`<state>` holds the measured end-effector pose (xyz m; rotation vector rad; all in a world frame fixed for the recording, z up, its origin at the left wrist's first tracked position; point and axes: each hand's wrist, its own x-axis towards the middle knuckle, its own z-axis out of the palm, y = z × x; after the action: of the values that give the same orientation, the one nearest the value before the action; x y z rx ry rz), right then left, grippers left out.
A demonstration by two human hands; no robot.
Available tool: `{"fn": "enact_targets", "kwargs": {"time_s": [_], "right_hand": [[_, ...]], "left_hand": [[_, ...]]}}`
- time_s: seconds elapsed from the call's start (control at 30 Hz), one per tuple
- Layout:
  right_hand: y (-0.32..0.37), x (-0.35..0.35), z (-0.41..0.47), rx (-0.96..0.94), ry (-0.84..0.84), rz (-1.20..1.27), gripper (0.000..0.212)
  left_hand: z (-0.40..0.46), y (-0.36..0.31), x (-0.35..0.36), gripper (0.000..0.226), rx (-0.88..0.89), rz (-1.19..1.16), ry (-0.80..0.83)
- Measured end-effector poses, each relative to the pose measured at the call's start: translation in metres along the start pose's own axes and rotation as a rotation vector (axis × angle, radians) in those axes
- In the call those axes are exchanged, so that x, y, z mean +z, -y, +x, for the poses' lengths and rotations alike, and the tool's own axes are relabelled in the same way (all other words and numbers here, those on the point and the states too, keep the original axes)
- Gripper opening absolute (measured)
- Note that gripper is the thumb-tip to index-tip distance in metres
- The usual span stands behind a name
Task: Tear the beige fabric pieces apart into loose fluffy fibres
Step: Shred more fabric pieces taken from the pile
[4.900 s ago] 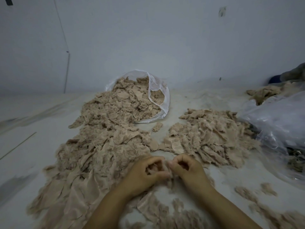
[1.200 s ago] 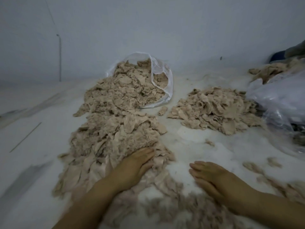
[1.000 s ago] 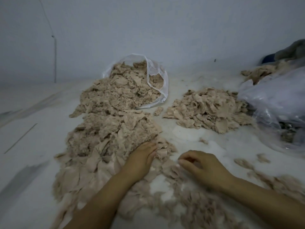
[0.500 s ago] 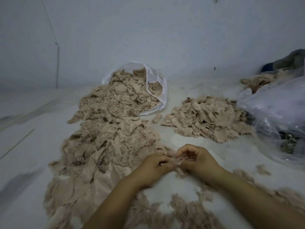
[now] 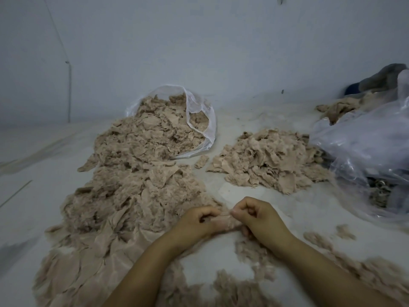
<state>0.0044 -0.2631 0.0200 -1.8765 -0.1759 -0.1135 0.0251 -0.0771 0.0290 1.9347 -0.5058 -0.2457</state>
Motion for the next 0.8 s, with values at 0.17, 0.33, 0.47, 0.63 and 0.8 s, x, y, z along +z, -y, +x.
{"fn": "enact_targets", "kwargs": {"time_s": [0.17,0.33,0.47,0.63,0.8], "right_hand": [[-0.001,-0.002,-0.001,0.037,-0.133,0.003,0.017],[-0.002,0.003,-0.002,0.01,0.089,-0.045,0.02],[-0.003,0.003,0.0,-0.054,-0.102,-0.162,0.017],[-0.004,0.001,0.001,0.006,-0.164,-0.012,0.01],[-0.001,0.008,-0.001,0.07,-0.003,-0.023,0.033]], "left_hand": [[0.004,-0.003,0.0,0.016,-0.014,0.006,-0.079],[0.004,-0.002,0.007,0.017,0.03,-0.11,-0.068],[0.003,0.004,0.015,0.018,0.049,-0.054,-0.138],[0.006,0.007,0.019,0.02,0.097,0.048,-0.256],[0.003,0.009,0.017,0.022,0.168,-0.049,-0.246]]}}
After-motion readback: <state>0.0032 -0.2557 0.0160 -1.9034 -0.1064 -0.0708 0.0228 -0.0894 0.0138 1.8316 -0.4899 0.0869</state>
